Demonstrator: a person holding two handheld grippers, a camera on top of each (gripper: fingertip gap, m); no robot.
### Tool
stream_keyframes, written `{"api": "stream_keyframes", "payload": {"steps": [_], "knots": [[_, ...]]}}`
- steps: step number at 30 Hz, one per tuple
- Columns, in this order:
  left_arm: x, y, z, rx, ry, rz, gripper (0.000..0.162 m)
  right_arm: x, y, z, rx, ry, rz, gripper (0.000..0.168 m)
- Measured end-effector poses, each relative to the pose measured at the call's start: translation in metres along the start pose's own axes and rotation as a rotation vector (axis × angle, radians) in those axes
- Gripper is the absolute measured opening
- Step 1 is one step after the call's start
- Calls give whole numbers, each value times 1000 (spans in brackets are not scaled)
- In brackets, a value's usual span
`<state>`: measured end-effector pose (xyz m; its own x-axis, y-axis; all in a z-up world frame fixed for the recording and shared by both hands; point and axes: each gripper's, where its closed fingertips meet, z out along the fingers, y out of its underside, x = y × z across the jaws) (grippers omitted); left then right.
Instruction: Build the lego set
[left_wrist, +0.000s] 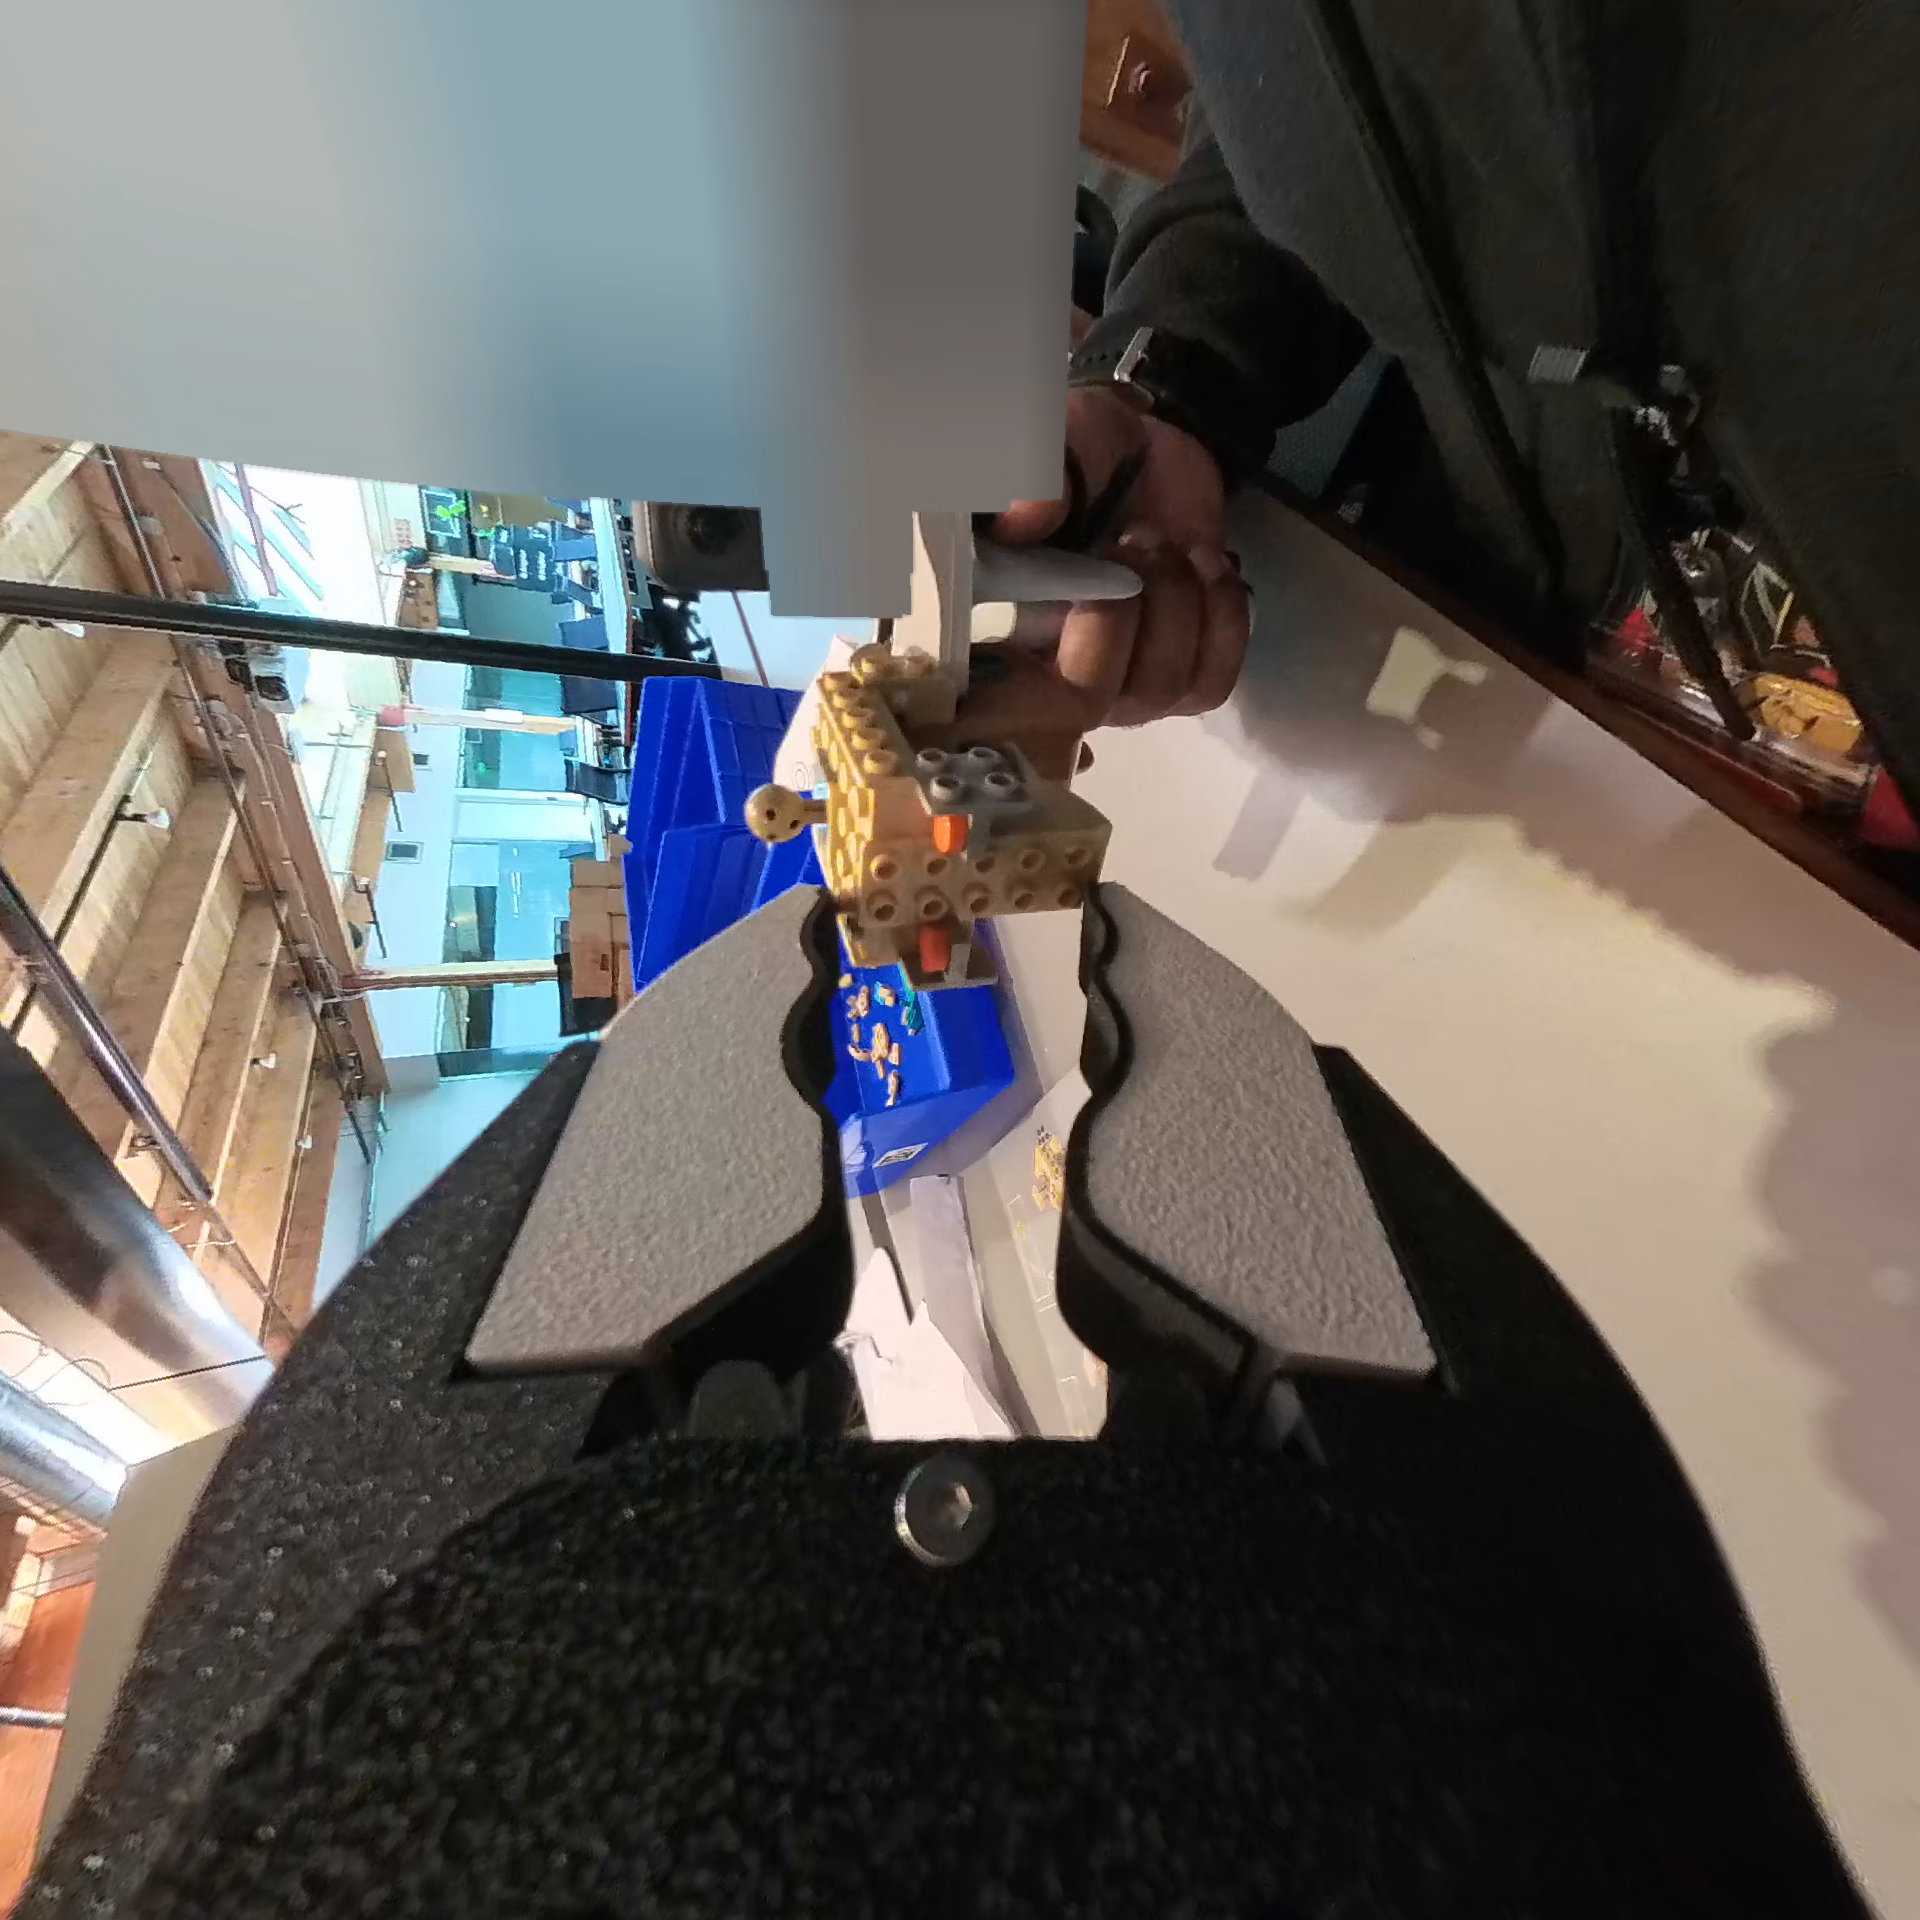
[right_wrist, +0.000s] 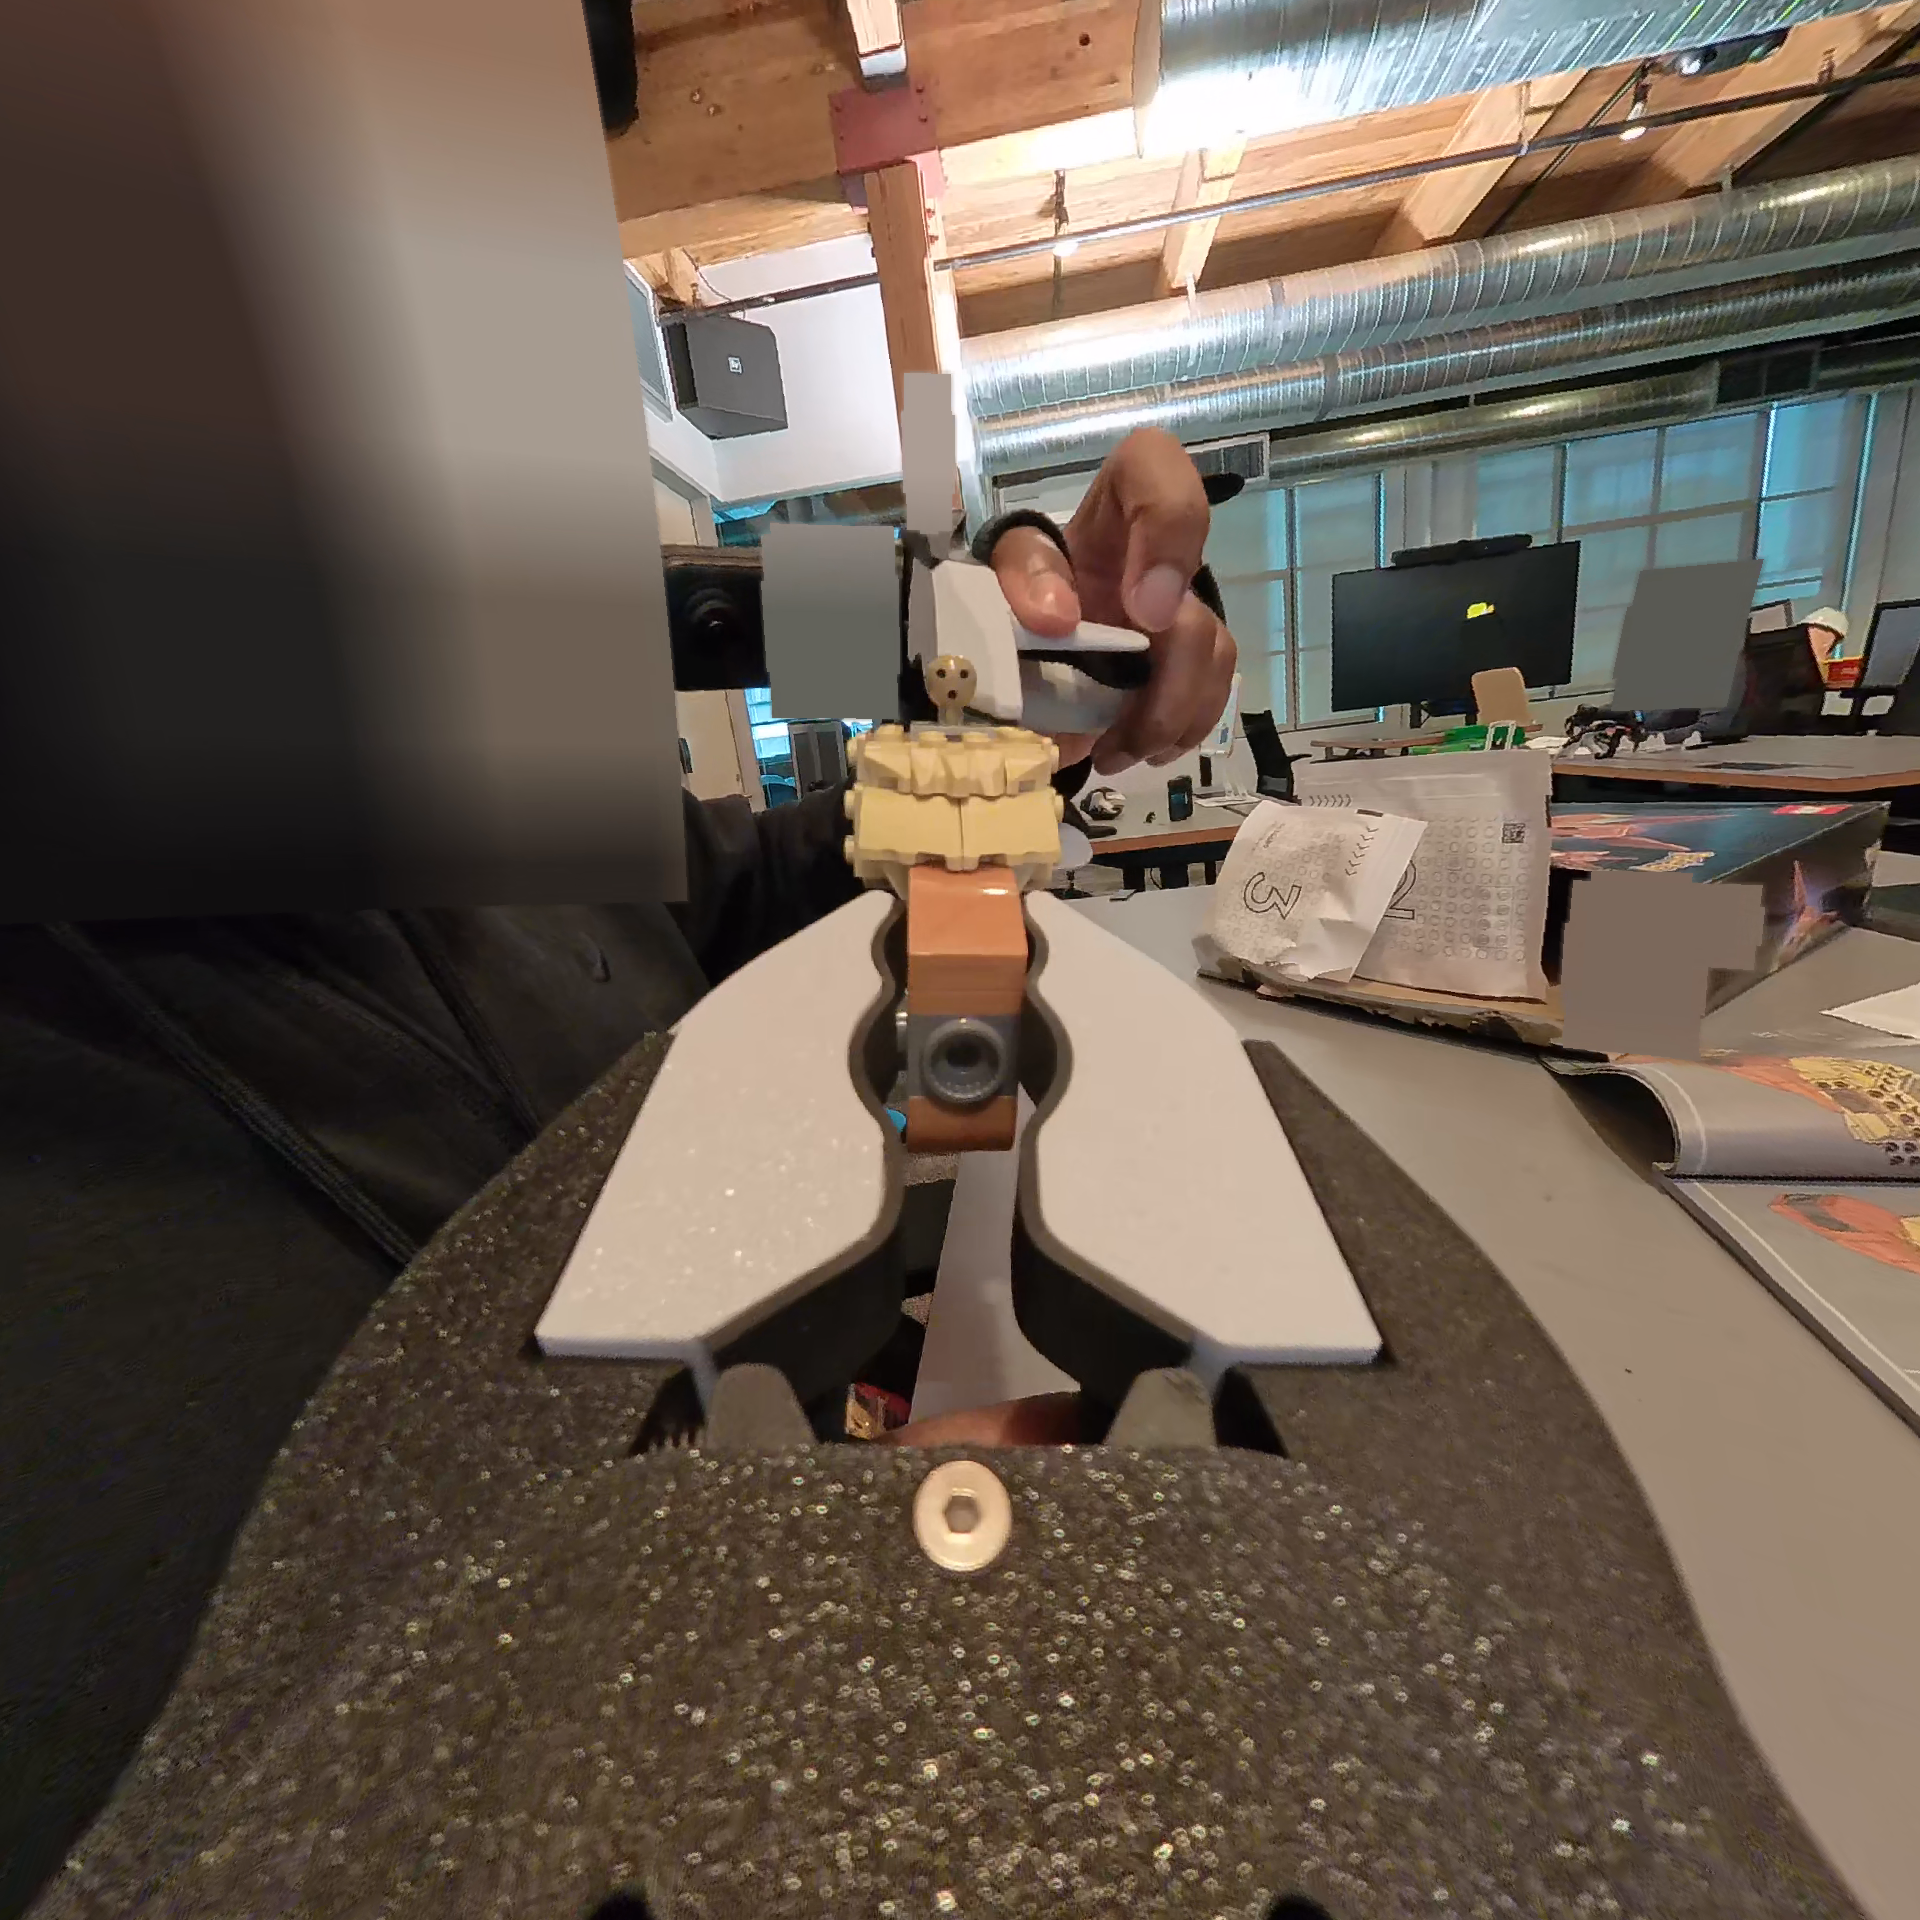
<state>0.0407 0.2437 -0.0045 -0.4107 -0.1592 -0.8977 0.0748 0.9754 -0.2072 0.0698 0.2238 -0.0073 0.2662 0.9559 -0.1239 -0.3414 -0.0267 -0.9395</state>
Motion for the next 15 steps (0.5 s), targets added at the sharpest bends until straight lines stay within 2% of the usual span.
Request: {"api": "stream_keyframes", "payload": {"steps": [15], "knots": [[7,2,0,-44,53,40,42,1,4,1,-26,8,-7,18]]}}
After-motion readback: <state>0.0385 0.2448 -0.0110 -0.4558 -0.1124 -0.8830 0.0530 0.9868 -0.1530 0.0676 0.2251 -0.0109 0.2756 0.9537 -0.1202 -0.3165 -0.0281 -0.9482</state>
